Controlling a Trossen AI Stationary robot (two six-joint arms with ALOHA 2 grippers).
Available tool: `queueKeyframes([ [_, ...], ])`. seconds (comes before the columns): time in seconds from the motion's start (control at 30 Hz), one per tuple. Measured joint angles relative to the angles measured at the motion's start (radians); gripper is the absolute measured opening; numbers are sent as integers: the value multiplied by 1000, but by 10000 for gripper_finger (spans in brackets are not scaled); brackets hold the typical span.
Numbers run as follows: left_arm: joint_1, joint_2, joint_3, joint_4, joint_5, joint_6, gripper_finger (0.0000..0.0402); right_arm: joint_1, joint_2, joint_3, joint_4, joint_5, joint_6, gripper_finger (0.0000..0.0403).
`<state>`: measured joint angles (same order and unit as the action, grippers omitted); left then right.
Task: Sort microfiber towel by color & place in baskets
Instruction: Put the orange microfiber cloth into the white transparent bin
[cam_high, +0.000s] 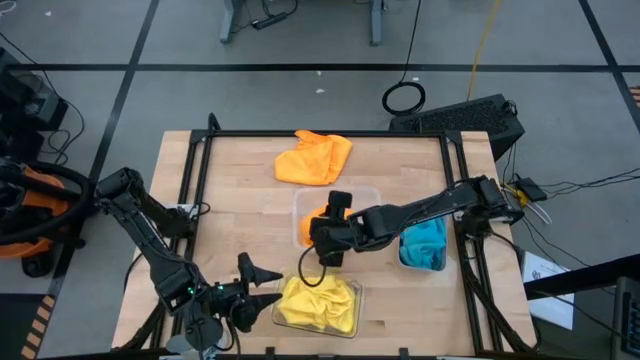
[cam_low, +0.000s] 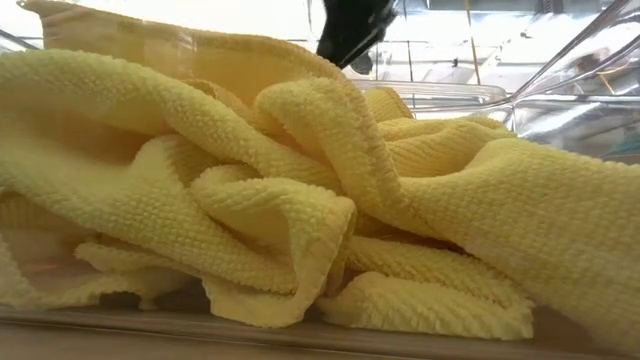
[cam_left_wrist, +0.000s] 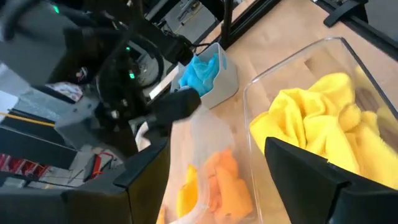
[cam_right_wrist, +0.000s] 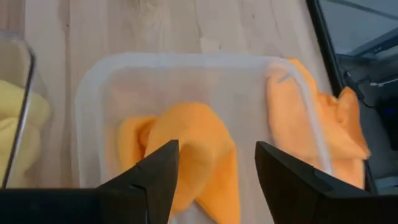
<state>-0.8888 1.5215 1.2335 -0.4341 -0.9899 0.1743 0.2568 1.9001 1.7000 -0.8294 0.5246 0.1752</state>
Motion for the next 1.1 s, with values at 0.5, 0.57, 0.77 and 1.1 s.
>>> queueKeyframes([
  [0.5,355,-162,1,-64,173,279,179,120,-158,0,-321,239,169,146],
  [0.57,460,-194,0,-72,314,280,160,136,-162,0,-337,282,185,140],
  [0.77,768,-215,0,-70,507,276,123,178,-160,-6,-350,306,274,129],
  [1.1,1159,-197,-1,49,825,406,121,231,-157,-70,-346,368,343,125],
])
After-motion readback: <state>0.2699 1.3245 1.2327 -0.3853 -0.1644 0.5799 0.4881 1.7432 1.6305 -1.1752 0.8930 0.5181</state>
